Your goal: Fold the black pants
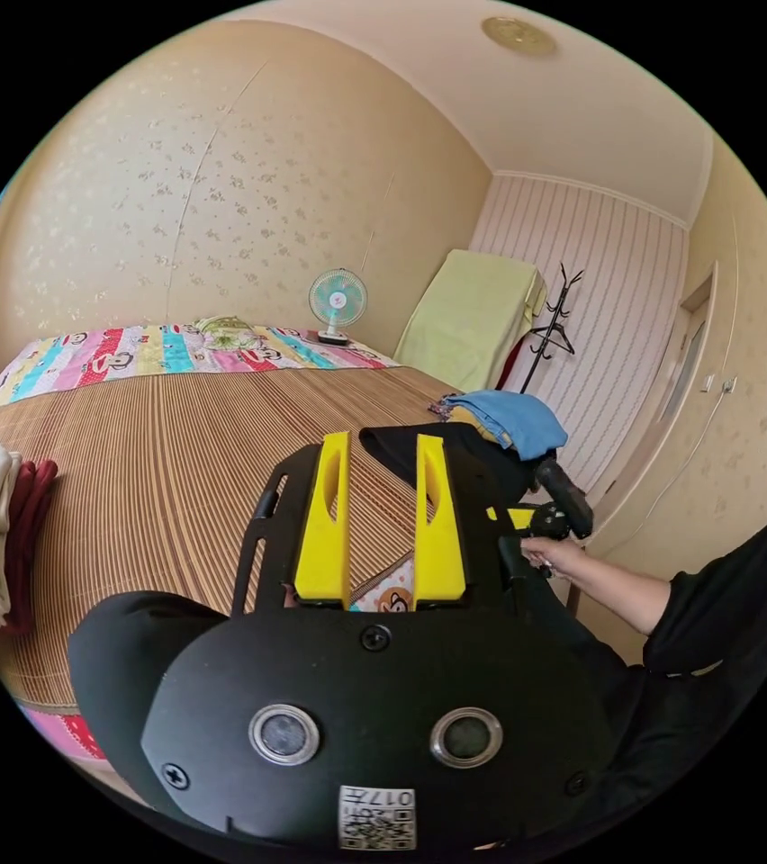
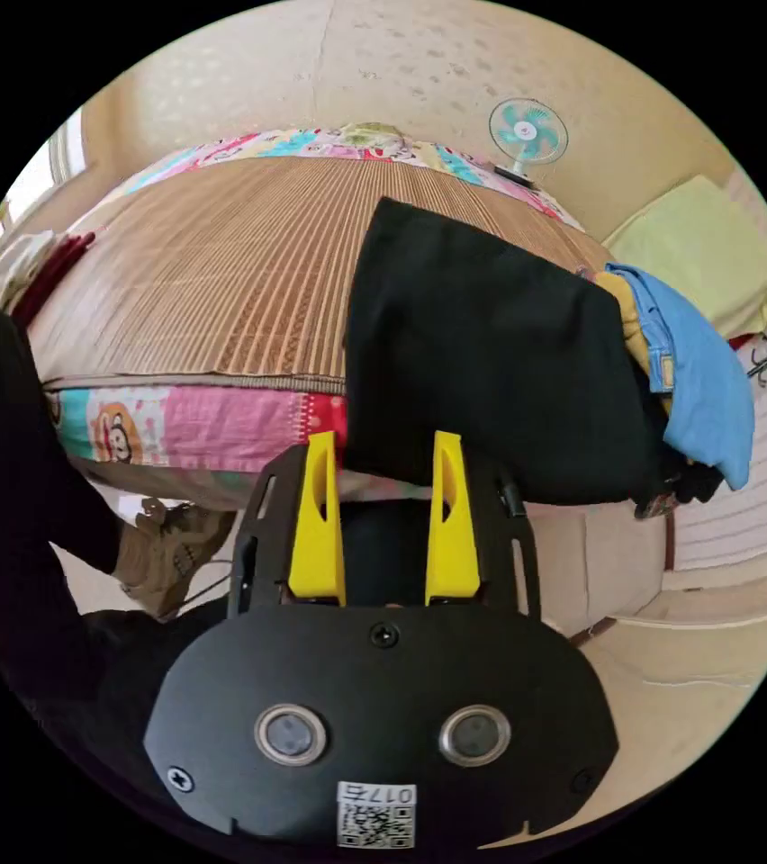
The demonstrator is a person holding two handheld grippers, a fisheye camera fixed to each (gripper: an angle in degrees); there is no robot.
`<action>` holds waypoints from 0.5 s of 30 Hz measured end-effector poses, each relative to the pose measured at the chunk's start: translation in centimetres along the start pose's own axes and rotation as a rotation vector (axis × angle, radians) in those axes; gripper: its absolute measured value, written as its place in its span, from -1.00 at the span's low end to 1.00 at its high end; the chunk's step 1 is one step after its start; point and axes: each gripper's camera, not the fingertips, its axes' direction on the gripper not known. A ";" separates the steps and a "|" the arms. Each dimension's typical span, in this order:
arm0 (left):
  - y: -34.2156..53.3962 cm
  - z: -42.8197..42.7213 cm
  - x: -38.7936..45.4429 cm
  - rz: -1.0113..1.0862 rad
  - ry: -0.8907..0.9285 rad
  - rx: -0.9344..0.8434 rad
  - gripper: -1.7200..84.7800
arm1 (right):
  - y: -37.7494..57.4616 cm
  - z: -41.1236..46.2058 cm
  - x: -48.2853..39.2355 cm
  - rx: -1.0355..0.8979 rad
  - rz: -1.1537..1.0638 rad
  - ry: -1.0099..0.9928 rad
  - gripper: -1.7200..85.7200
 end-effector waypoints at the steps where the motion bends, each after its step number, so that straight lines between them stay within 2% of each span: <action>1: 0.0 0.1 -0.1 0.000 0.001 -0.005 -0.70 | -1.1 0.5 -0.9 -0.039 -0.003 0.030 -0.65; 3: 0.0 0.4 -0.7 -0.006 0.004 -0.025 -0.70 | -2.5 -0.7 -0.9 -0.015 0.061 0.040 -0.72; 5: 0.0 0.5 -1.4 -0.022 0.014 -0.027 -0.70 | -3.4 -4.6 0.5 0.161 0.151 0.086 -0.84; 7: 0.0 0.4 -2.0 -0.038 0.027 -0.023 -0.70 | -4.5 -8.7 1.7 0.326 0.176 0.132 -0.88; 9: -0.2 0.2 -2.7 -0.052 0.037 -0.010 -0.70 | -6.4 -12.3 3.1 0.381 0.142 0.161 -0.91; 12: -0.4 0.2 -3.2 -0.051 0.044 -0.012 -0.70 | -7.1 -18.7 7.1 0.537 0.234 0.067 -0.94; 15: -0.6 0.1 -3.5 -0.040 0.039 -0.015 -0.70 | -3.6 -23.9 9.7 0.682 0.314 -0.105 -0.95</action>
